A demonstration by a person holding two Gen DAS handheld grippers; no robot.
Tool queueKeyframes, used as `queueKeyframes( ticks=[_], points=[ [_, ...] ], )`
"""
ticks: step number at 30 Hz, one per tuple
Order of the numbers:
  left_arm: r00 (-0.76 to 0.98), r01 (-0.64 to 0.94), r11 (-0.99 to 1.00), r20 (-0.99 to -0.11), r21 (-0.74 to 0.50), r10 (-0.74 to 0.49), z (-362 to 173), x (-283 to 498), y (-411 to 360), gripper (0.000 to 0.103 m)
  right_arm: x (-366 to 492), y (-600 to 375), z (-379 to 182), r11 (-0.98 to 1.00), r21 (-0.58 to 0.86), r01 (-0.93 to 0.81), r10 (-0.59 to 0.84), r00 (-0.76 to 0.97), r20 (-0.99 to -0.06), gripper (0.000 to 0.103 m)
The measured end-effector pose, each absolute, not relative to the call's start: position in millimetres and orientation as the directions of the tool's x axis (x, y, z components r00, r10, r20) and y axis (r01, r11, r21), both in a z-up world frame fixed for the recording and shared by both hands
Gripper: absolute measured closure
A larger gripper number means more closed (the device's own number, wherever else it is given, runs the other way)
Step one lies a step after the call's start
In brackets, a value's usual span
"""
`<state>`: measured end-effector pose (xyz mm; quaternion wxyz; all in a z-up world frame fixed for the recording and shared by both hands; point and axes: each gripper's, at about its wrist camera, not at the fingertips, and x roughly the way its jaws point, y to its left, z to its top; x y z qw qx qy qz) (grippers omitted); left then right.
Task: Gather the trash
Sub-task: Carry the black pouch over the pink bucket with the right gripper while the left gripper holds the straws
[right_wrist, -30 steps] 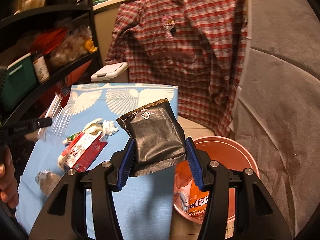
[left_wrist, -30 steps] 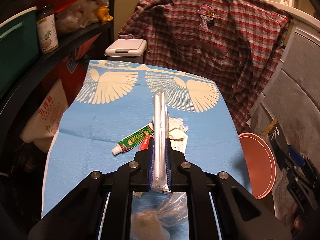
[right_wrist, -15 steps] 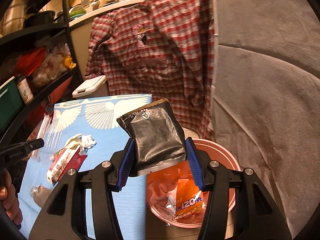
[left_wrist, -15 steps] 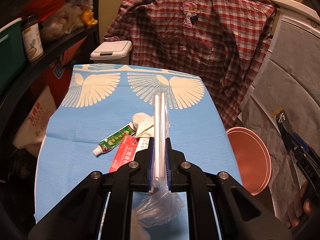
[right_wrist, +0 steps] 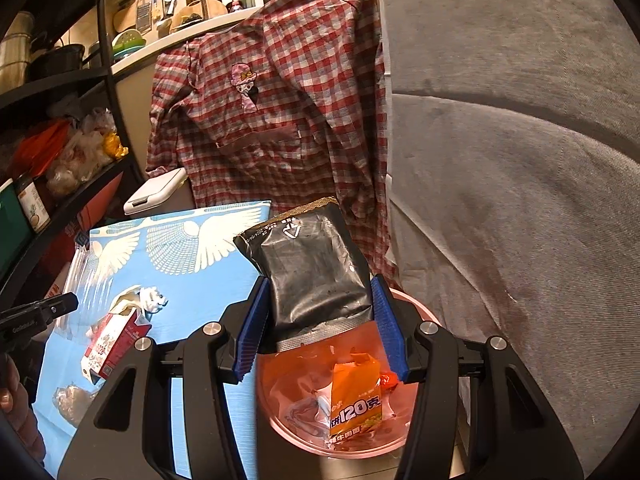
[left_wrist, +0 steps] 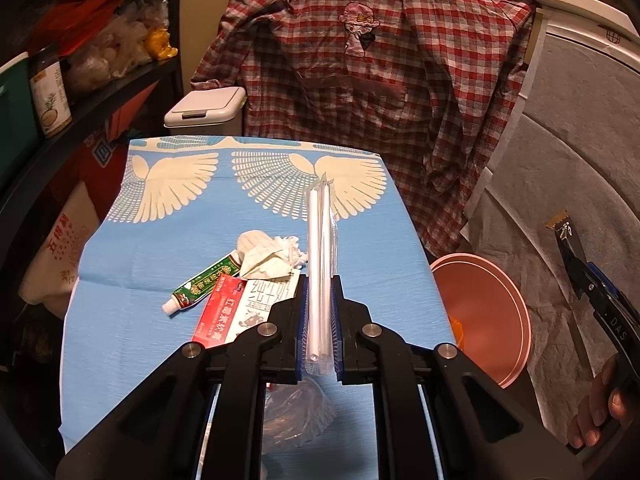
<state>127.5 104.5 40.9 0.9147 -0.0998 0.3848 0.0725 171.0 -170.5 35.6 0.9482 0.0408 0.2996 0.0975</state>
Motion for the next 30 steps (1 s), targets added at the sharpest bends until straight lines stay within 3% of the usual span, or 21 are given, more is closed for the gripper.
queueKeyframes(
  ticks=[30],
  points=[
    [0.707, -0.144, 0.980, -0.708, -0.135, 0.006, 48, 142, 48, 0.093, 171, -209, 41, 0.976, 0.175, -0.133, 0.209, 0.806, -0.553, 0.051]
  ],
)
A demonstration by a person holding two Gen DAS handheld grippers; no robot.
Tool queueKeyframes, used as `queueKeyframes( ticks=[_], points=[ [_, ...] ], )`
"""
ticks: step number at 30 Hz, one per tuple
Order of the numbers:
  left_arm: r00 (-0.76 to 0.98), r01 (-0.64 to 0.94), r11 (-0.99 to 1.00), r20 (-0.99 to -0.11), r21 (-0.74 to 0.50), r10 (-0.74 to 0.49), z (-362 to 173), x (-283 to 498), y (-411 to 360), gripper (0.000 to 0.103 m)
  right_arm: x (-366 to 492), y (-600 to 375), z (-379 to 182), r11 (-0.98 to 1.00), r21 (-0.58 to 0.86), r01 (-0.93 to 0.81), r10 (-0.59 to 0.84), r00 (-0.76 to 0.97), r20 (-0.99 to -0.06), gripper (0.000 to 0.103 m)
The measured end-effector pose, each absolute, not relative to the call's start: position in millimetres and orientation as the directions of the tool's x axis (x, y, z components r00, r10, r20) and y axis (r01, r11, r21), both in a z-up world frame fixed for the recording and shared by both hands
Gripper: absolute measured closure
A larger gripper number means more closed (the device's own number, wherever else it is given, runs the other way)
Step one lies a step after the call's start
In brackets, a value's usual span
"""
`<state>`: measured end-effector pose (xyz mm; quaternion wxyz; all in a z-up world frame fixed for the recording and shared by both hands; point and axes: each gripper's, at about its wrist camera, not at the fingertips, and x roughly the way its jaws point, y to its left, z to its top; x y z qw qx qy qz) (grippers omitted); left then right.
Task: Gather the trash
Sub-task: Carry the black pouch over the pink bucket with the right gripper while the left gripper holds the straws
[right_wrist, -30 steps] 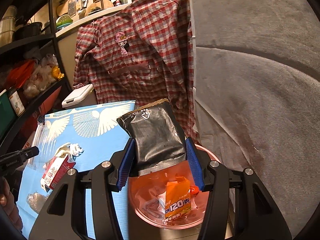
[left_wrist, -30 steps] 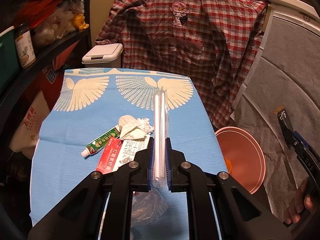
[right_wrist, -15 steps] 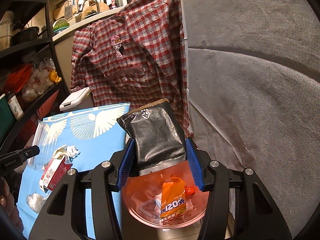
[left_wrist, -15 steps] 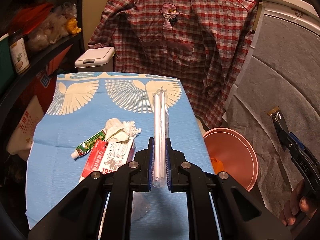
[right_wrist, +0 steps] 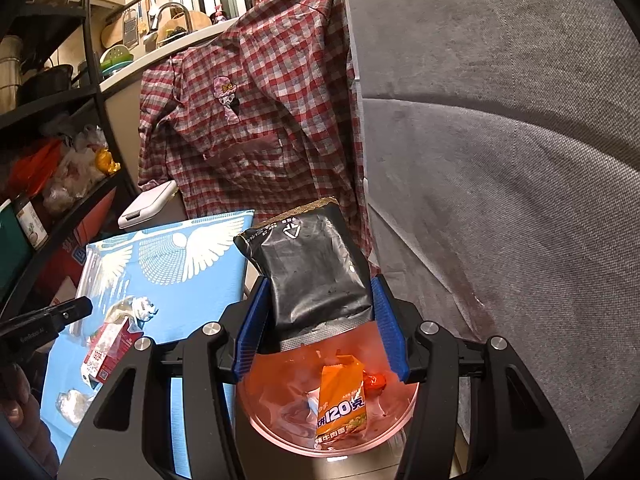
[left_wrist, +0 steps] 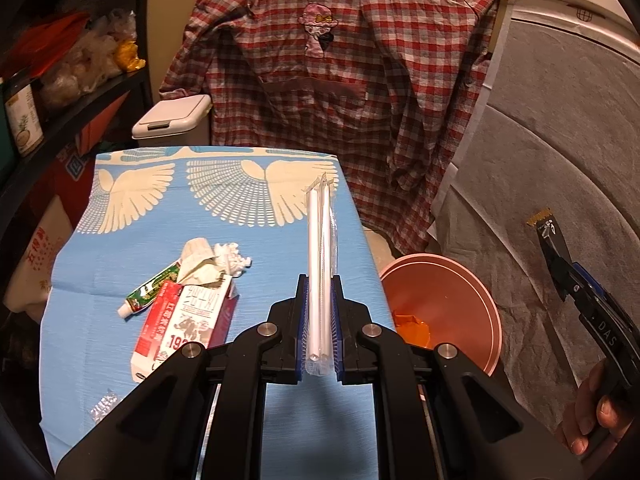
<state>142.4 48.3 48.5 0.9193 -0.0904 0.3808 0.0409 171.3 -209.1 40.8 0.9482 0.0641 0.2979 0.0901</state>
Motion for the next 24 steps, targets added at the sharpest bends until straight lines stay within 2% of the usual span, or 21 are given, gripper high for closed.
queueKeyframes(
  ticks=[14, 24],
  points=[
    [0.707, -0.104, 0.987, -0.707, -0.125, -0.015, 44, 150, 25, 0.093, 177, -230, 48, 0.971, 0.214, -0.105, 0.211, 0.800, -0.562, 0.050],
    [0.695, -0.004, 0.982, -0.706, -0.190, -0.134, 36, 158, -4, 0.093, 181, -239, 50, 0.973, 0.212, -0.095, 0.202, 0.795, -0.572, 0.050]
  ],
)
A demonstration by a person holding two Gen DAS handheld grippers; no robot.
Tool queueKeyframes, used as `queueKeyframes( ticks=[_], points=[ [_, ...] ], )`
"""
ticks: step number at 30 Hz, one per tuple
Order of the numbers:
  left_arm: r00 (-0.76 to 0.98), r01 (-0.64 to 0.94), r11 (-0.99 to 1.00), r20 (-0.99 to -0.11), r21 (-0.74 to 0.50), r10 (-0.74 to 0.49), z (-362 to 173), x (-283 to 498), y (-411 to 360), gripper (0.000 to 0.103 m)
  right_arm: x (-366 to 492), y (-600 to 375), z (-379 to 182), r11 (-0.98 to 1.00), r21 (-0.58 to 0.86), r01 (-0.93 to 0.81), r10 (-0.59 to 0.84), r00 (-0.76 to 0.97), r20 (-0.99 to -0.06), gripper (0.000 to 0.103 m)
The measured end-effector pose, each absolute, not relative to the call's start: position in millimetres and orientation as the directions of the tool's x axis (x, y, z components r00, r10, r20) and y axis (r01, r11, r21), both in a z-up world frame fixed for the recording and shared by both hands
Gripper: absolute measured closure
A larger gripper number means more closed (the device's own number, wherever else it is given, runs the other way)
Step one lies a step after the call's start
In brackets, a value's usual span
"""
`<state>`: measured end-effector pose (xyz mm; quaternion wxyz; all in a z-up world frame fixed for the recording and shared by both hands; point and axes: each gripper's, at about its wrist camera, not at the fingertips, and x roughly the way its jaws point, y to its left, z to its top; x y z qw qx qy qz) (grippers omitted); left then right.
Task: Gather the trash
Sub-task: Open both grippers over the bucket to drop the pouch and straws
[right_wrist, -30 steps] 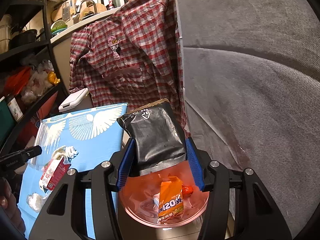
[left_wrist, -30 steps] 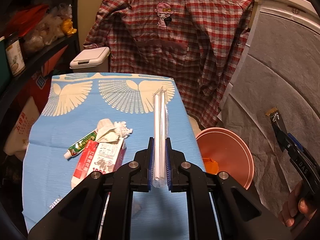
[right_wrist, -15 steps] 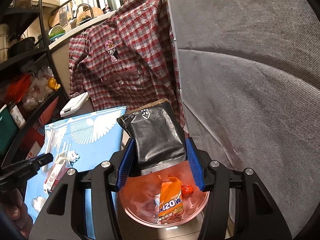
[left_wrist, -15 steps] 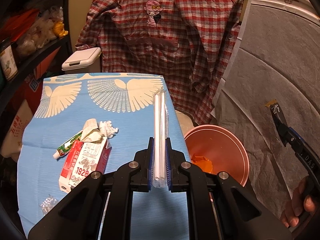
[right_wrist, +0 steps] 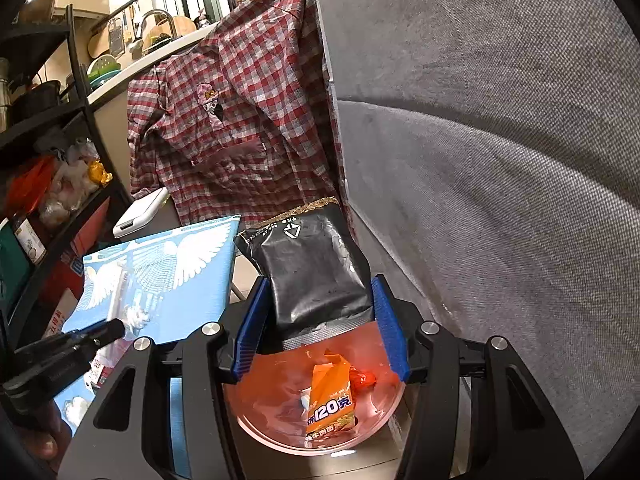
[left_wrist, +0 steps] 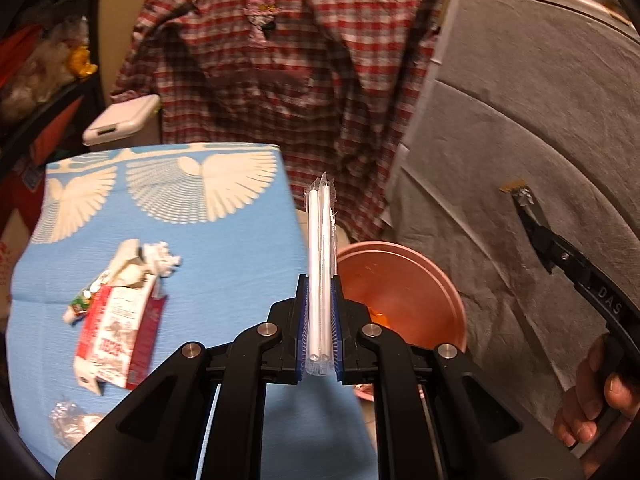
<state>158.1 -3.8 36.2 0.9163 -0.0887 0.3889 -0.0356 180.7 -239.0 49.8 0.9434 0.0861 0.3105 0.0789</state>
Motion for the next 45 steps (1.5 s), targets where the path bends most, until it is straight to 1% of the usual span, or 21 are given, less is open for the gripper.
queueKeyframes(
  ticks=[3, 8, 18, 20, 22, 24, 35, 40, 45],
  points=[
    [0.692, 0.018, 0.978, -0.703, -0.209, -0.163, 34, 162, -15, 0.093, 185, -242, 47, 0.972, 0.216, -0.089, 0.201, 0.788, -0.582, 0.050],
    [0.681, 0.052, 0.979, -0.710, -0.198, -0.180, 26, 174, -38, 0.093, 187, -243, 44, 0.975, 0.205, -0.082, 0.190, 0.782, -0.593, 0.050],
    [0.656, 0.056, 0.976, -0.729, -0.211, -0.195, 15, 193, -57, 0.092, 197, -240, 36, 0.979, 0.184, -0.085, 0.182, 0.767, -0.615, 0.049],
    [0.652, 0.058, 0.976, -0.732, -0.209, -0.196, 14, 197, -60, 0.090, 200, -236, 34, 0.981, 0.168, -0.096, 0.181, 0.757, -0.627, 0.042],
    [0.646, 0.063, 0.975, -0.735, -0.215, -0.204, 12, 201, -62, 0.074, 201, -234, 33, 0.984, 0.153, -0.092, 0.169, 0.755, -0.633, 0.037],
    [0.640, 0.065, 0.974, -0.739, -0.218, -0.208, 10, 203, -62, 0.072, 203, -235, 31, 0.984, 0.154, -0.087, 0.166, 0.752, -0.637, 0.037],
    [0.654, 0.072, 0.970, -0.723, -0.231, -0.221, 19, 196, -57, 0.072, 202, -235, 32, 0.983, 0.161, -0.088, 0.171, 0.758, -0.629, 0.036],
    [0.670, 0.078, 0.974, -0.713, -0.213, -0.209, 26, 187, -49, 0.072, 191, -229, 40, 0.981, 0.161, -0.110, 0.185, 0.782, -0.595, 0.036],
    [0.698, 0.075, 0.978, -0.690, -0.195, -0.191, 42, 171, -22, 0.072, 181, -219, 47, 0.975, 0.172, -0.139, 0.213, 0.804, -0.556, 0.036]
  ],
)
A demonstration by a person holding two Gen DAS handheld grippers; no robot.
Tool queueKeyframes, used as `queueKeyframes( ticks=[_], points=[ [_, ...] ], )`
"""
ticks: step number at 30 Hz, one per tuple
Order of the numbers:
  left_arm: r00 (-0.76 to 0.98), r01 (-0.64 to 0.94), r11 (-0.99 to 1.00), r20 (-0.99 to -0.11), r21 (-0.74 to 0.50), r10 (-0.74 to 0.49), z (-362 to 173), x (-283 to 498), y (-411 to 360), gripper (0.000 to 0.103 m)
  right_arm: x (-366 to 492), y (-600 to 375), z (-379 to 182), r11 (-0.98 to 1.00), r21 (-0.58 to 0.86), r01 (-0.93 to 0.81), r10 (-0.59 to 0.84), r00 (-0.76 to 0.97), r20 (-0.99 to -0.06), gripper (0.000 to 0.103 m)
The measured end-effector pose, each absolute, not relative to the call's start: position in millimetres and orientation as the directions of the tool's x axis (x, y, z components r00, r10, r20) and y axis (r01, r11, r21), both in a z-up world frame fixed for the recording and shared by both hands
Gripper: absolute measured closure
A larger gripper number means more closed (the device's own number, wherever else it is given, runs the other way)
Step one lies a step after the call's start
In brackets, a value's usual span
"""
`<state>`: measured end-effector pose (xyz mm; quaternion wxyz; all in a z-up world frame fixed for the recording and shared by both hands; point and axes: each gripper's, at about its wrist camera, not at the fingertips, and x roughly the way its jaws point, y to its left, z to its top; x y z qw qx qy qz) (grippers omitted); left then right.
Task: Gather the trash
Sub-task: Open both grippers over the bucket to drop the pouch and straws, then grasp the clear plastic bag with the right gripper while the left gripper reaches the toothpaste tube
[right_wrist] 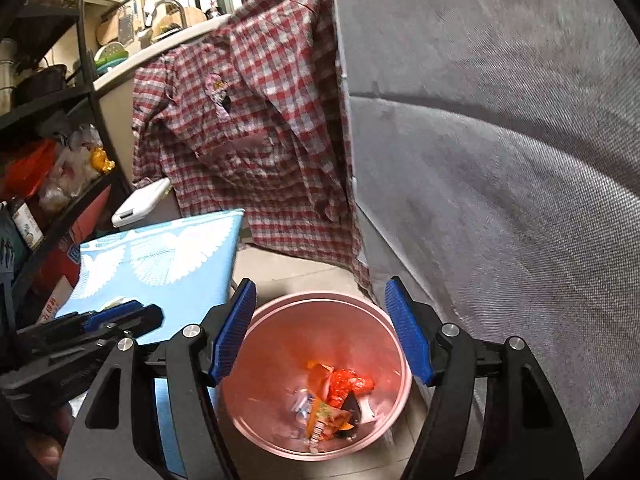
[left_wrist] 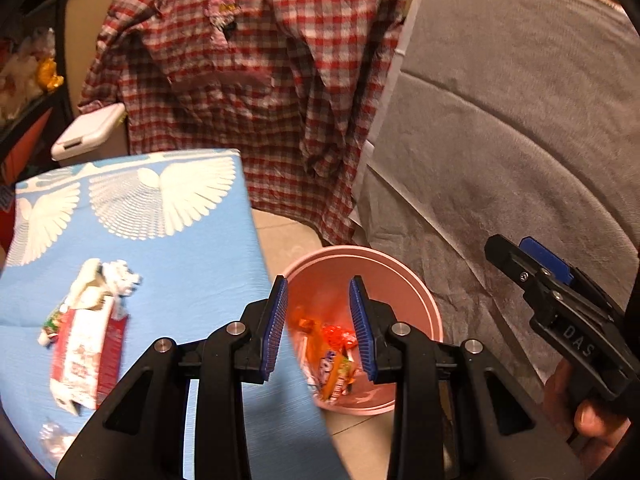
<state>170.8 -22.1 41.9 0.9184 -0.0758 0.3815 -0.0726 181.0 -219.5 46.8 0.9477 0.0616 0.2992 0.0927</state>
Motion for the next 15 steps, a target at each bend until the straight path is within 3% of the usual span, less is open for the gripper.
queueKeyframes(
  ticks=[6, 9, 11, 15],
  points=[
    [0.728, 0.057, 0.984, -0.667, -0.169, -0.156, 57, 149, 26, 0.073, 167, -199, 48, 0.963, 0.192, -0.189, 0.264, 0.805, -0.531, 0.040],
    [0.739, 0.032, 0.986, -0.661, -0.162, -0.133, 62, 138, 59, 0.078, 162, -185, 48, 0.952, 0.200, -0.231, 0.303, 0.794, -0.527, 0.047],
    [0.748, 0.009, 0.986, -0.654, -0.168, -0.118, 65, 130, 83, 0.078, 158, -172, 46, 0.942, 0.207, -0.266, 0.336, 0.779, -0.530, 0.060],
    [0.770, -0.044, 0.983, -0.633, -0.179, -0.081, 70, 112, 138, 0.079, 148, -137, 42, 0.903, 0.231, -0.362, 0.428, 0.725, -0.539, 0.072]
  ],
)
